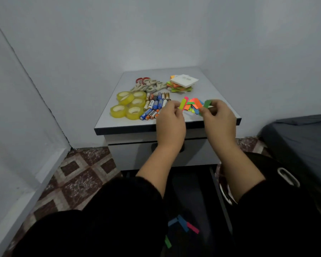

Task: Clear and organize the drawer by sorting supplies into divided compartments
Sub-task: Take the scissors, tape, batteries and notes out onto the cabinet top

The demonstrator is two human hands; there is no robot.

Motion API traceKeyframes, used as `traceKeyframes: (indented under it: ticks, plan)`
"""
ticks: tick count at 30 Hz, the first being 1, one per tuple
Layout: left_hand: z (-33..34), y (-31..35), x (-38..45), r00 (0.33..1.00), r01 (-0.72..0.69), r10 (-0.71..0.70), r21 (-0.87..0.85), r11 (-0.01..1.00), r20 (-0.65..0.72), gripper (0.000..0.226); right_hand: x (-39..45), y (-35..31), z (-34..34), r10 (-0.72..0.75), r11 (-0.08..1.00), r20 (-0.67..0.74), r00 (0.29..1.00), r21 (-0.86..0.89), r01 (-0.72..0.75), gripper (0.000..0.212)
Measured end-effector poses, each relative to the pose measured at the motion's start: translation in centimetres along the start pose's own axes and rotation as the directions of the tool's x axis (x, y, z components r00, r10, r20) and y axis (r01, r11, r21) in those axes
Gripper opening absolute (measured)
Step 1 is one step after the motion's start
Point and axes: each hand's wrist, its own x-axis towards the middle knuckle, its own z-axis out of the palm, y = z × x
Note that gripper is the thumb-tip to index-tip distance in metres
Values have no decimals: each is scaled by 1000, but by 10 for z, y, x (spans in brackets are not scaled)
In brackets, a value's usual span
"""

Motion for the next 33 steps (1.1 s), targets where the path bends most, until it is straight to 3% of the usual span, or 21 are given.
traceKeyframes:
  ticks: [5,11,14,17,20,23,26,28,29,31,33]
  plan:
    - [27,5,38,994,55,-69,167,984,81,25,49,1,13,14,980,94,995,-199,5,29]
    - [35,-4,47,983,36,-67,180,983,169,34,66,11,22,23,983,181,983,-185,11,37]
    - [30,-7,45,986,28,-45,111,993,158,33,61,14,20,-35,986,153,988,-156,59,35]
    - [22,-8,36,989,-27,24,23,999,147,29,47,18,14,-196,971,79,977,-123,205,28]
    - [8,-12,8,977,-194,201,-99,976,65,20,17,30,10,-482,869,-75,873,-171,465,23]
    - [-3,-39,-40,961,-273,276,-105,956,8,16,-28,56,12,-562,818,-98,821,-215,534,24]
    - [-8,-88,-90,990,-42,38,32,999,135,17,-75,99,24,-440,860,98,892,-240,451,26]
    - [-11,-125,-120,958,118,-165,203,972,234,19,-106,130,34,-339,870,253,906,-281,405,17]
    - [-14,-144,-133,934,132,-222,307,942,280,20,-120,142,37,-275,864,345,897,-321,389,13]
    - [-20,-176,-159,854,128,-350,495,859,386,23,-144,160,39,-48,824,568,821,-443,354,17]
    - [-26,-195,-180,743,131,-487,615,778,459,22,-163,175,39,214,741,686,696,-578,342,28]
